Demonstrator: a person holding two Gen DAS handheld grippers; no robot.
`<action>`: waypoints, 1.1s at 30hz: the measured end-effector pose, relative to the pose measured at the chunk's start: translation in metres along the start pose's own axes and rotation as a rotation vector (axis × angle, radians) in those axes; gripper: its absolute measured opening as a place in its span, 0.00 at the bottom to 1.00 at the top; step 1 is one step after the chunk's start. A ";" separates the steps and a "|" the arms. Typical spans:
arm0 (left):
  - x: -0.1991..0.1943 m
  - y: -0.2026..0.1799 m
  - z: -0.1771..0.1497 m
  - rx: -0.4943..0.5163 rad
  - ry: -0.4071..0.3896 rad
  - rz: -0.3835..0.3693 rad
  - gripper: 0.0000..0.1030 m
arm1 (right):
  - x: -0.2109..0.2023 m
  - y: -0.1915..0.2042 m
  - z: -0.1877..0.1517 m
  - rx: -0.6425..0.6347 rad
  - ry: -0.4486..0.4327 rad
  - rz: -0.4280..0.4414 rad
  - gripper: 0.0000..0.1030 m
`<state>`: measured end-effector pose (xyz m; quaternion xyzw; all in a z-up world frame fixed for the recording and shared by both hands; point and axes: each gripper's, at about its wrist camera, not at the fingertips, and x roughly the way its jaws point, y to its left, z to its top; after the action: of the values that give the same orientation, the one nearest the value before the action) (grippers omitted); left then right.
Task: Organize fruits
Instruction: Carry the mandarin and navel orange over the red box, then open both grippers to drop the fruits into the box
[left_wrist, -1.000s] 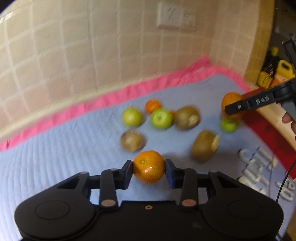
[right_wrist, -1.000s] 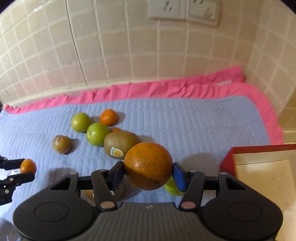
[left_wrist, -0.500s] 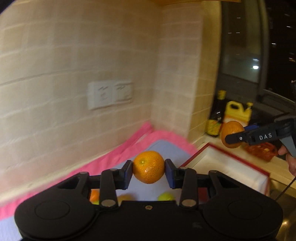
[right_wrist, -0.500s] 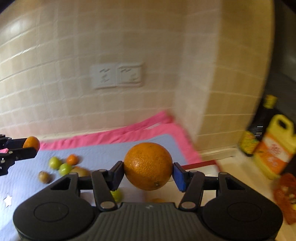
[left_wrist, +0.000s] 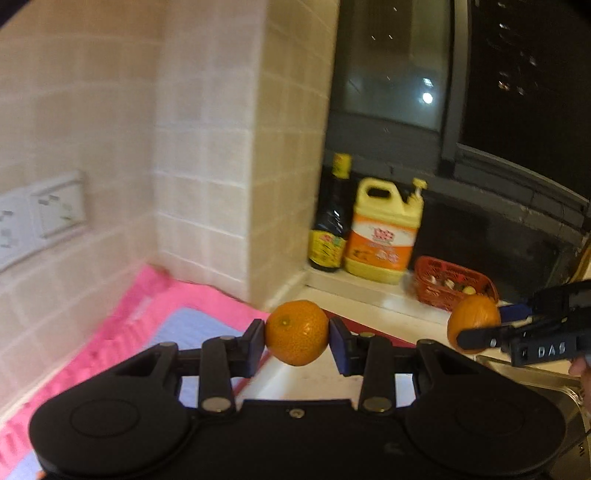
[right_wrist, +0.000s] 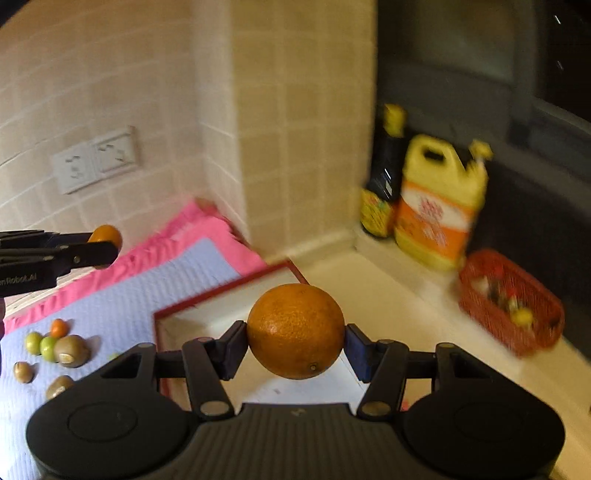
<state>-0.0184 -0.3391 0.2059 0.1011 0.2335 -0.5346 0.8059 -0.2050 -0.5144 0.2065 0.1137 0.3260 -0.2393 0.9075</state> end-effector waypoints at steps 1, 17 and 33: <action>0.011 -0.003 0.000 -0.003 0.019 -0.021 0.44 | 0.006 -0.008 -0.003 0.018 0.015 -0.006 0.57; 0.117 -0.035 -0.081 0.045 0.342 -0.188 0.44 | 0.086 -0.051 -0.056 0.225 0.232 -0.039 0.57; 0.126 -0.042 -0.097 0.073 0.416 -0.157 0.44 | 0.103 -0.055 -0.063 0.265 0.315 -0.042 0.57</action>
<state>-0.0427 -0.4192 0.0637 0.2200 0.3824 -0.5714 0.6920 -0.1972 -0.5757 0.0893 0.2612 0.4321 -0.2781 0.8172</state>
